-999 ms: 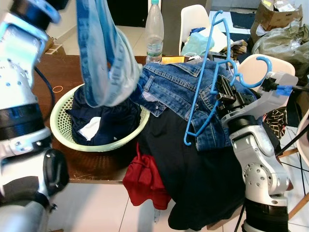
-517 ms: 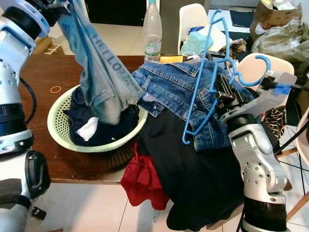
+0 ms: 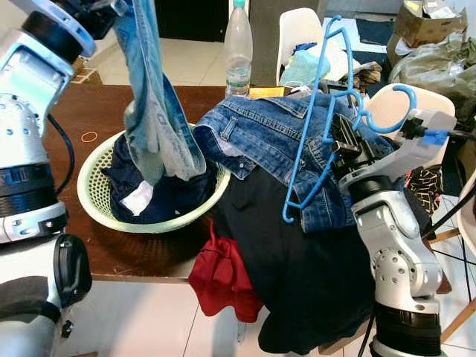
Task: Hang hanger
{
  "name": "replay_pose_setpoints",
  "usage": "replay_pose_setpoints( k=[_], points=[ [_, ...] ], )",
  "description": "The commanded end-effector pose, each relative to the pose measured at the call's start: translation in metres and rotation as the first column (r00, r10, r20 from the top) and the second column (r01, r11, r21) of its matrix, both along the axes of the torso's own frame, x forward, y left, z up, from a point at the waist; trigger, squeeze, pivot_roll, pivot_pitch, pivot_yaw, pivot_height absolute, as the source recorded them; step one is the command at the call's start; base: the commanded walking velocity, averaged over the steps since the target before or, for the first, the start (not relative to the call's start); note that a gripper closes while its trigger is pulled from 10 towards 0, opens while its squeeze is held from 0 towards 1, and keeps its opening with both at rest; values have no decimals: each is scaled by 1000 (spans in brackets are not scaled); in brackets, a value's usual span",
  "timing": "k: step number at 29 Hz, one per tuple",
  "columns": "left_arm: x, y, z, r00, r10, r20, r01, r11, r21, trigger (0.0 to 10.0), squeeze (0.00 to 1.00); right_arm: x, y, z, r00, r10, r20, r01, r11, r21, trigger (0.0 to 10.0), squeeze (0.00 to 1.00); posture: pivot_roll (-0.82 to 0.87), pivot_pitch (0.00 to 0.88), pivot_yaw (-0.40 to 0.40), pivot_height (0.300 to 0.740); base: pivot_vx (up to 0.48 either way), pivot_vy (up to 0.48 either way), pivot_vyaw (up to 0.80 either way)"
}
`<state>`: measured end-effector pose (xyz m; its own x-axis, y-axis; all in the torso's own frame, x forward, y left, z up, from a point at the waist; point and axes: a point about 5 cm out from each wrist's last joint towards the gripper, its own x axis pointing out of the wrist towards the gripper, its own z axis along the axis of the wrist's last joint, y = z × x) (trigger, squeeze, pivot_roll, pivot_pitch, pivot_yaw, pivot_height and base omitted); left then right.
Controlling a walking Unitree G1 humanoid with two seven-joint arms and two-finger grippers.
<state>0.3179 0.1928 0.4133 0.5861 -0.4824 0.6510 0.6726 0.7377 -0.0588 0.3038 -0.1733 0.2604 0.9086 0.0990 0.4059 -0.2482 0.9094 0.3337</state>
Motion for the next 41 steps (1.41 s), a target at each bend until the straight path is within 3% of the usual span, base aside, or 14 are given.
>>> replay_pose_setpoints(
  k=[1, 10, 14, 15, 18, 21, 24, 25, 26, 32, 35, 38, 40, 41],
  points=[
    [-3, -1, -1, 999, 23, 26, -24, 999, 44, 10000, 0, 0, -1, -2, 1000, -6, -4, 6, 1000, 1, 10000, 0, 37, 125, 35, 740, 0, 0, 0],
    [3, -3, -9, 1000, 25, -14, -26, 998, -64, 10000, 0, 1, 2, -2, 1000, 5, -5, -5, 1000, -2, 10000, 0, 39, 120, 31, 740, 0, 0, 0],
    [0, -10, -10, 999, -38, -10, 38, 999, -23, 10000, 0, 2, 3, -2, 1000, 12, -6, -12, 1000, -3, 10000, 0, 41, 119, 33, 740, 0, 0, 0],
    [-5, -22, -20, 992, -122, -22, 124, 989, 81, 10000, 0, 2, 4, -3, 1000, 17, -10, -17, 1000, -7, 10000, 0, 41, 119, 33, 740, 0, 0, 0],
    [-8, -29, -28, 987, -158, -39, 162, 974, 159, 10000, 0, 2, 5, -3, 1000, 19, -13, -19, 1000, -10, 10000, 0, 41, 119, 33, 740, 0, 0, 0],
    [-13, -40, -46, 972, -210, -106, 233, 925, 301, 10000, 0, 2, 5, -4, 1000, 17, -19, -18, 1000, -17, 10000, 0, 40, 124, 34, 740, 0, 0, 0],
    [-42, -62, -103, 895, -362, -261, 446, 686, 575, 10000, 0, 3, 2, -7, 999, -1, -41, 0, 999, -32, 10000, 0, 43, 127, 33, 740, 0, 0, 0],
    [-42, -62, -103, 895, -362, -261, 446, 686, 575, 10000, 0, 3, 2, -7, 999, -1, -41, 0, 999, -32, 10000, 0, 43, 127, 33, 740, 0, 0, 0],
    [-49, -66, -114, 868, -392, -304, 494, 630, 600, 10000, 0, 4, 1, -7, 999, -4, -45, 3, 999, -34, 10000, 0, 43, 127, 33, 740, 0, 0, 0],
    [-58, -73, -135, 820, -394, -415, 572, 543, 615, 10000, 0, 5, 2, -9, 998, -4, -55, 2, 999, -40, 10000, 0, 46, 131, 29, 740, 0, 0, 0],
    [-58, -73, -135, 820, -394, -415, 572, 543, 615, 10000, 0, 5, 2, -9, 998, -4, -55, 2, 999, -40, 10000, 0, 46, 131, 29, 740, 0, 0, 0],
    [-54, -74, -155, 830, -324, -454, 558, 488, 671, 10000, 0, 5, 2, -10, 998, -4, -62, 1, 999, -44, 10000, 0, 44, 134, 30, 740, 0, 0, 0],
    [-53, -73, -162, 829, -301, -472, 559, 466, 685, 10000, 59, 5, 2, -10, 998, -5, -66, 1, 999, -46, 10000, 0, 43, 135, 31, 740, 0, 0, 0],
    [-56, -71, -168, 817, -295, -495, 576, 440, 689, 10000, 1000, 5, 2, -11, 997, -7, -71, 3, 999, -50, 10000, 0, 42, 138, 32, 740, 0, 0, 0]
  ],
)
